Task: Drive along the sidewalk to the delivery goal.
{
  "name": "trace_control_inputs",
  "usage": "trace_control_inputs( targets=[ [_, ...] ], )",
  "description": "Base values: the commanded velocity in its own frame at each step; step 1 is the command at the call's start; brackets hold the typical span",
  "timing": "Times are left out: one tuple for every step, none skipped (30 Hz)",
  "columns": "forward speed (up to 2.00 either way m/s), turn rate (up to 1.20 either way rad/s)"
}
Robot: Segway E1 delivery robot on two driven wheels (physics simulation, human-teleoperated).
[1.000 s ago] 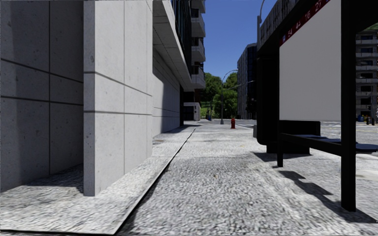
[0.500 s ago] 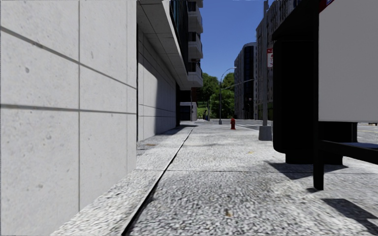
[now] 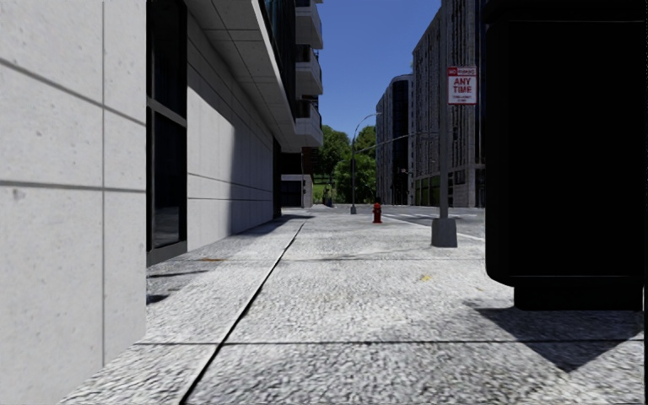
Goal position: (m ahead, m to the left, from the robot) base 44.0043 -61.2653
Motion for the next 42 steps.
trace_control_inputs(
  targets=[
    [2.0, 0.0],
    [2.0, 0.0],
    [2.0, 0.0],
    [2.0, 0.0],
    [2.0, 0.0],
    [2.0, -0.08],
    [2.0, -0.51],
    [2.0, -0.6],
    [2.0, -0.61],
    [2.0, -0.61],
    [2.0, 0.0],
    [2.0, 0.0],
    [2.0, 0.0],
    [2.0, 0.0],
    [2.0, 0.0],
    [2.0, 0.0],
    [2.0, 0.0],
    [2.0, 0.0],
    [2.0, 0.0],
    [2.0, 0.0],
    [2.0, 0.0],
    [2.0, 0.0],
    [2.0, 0.0],
    [2.0, 0.0],
    [2.0, 0.0],
    [2.0, 0.0],
    [2.0, 0.0],
    [2.0, 0.0],
    [2.0, 0.0],
    [2.0, 0.0],
    [2.0, 0.0],
    [2.0, 0.0],
    [2.0, 0.0],
    [2.0, 0.0],
    [2.0, 0.0],
    [2.0, 0.0],
    [2.0, 0.0],
    [2.0, 0.0],
    [2.0, 0.0],
    [2.0, 0.0],
    [2.0, 0.0],
    [2.0, 0.0]
  ],
)
